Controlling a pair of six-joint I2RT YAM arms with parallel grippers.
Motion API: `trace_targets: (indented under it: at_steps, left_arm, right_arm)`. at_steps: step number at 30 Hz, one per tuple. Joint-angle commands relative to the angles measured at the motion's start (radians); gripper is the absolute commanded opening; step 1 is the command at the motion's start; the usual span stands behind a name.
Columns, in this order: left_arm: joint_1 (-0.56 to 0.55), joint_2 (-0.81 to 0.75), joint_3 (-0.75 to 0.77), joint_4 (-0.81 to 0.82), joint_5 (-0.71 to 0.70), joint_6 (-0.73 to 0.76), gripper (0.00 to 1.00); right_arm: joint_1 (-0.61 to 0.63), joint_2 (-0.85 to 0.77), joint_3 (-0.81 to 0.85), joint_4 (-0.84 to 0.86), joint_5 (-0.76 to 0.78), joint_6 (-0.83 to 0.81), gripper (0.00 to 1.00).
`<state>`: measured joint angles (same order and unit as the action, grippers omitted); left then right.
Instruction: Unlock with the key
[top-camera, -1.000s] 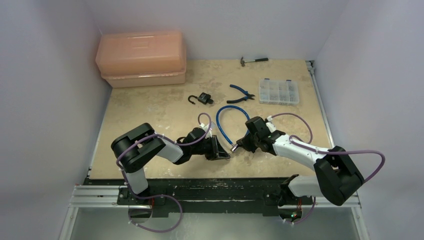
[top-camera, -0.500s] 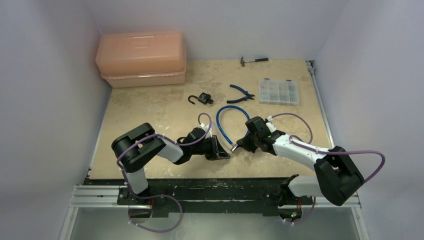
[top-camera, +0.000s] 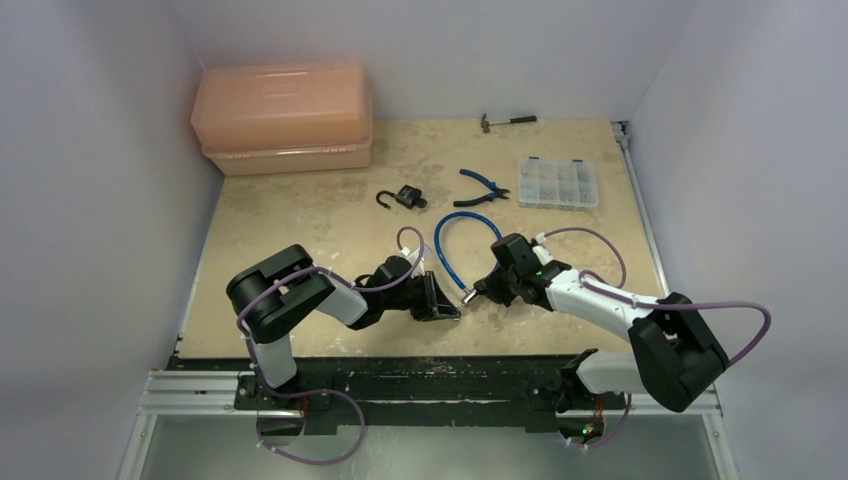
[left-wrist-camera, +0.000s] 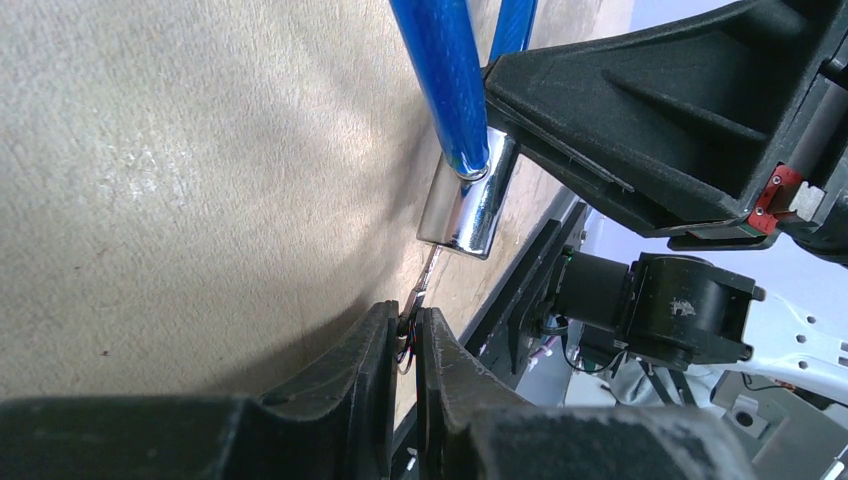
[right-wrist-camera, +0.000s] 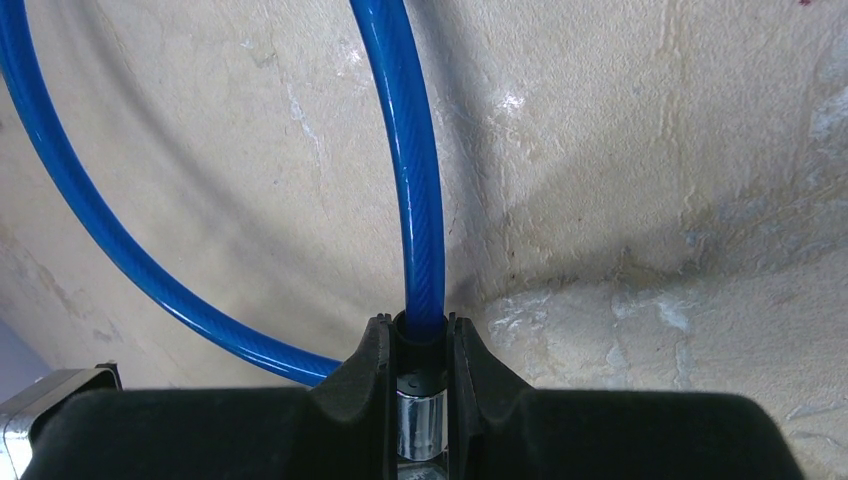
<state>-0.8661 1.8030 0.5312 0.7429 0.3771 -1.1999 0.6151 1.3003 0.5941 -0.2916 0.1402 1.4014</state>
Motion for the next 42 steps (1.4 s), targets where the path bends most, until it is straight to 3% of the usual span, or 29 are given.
trace_targets:
  at_steps: [1, 42]
  left_arm:
    - [0.004, 0.006, 0.002, 0.058, -0.022, 0.031, 0.00]
    - [0.003, 0.048, 0.002, 0.084, -0.050, 0.071, 0.00]
  right_arm:
    - [0.009, -0.021, 0.026, 0.021, -0.027, 0.039, 0.00]
    - [0.030, -0.009, -0.017, 0.096, -0.077, 0.054, 0.00]
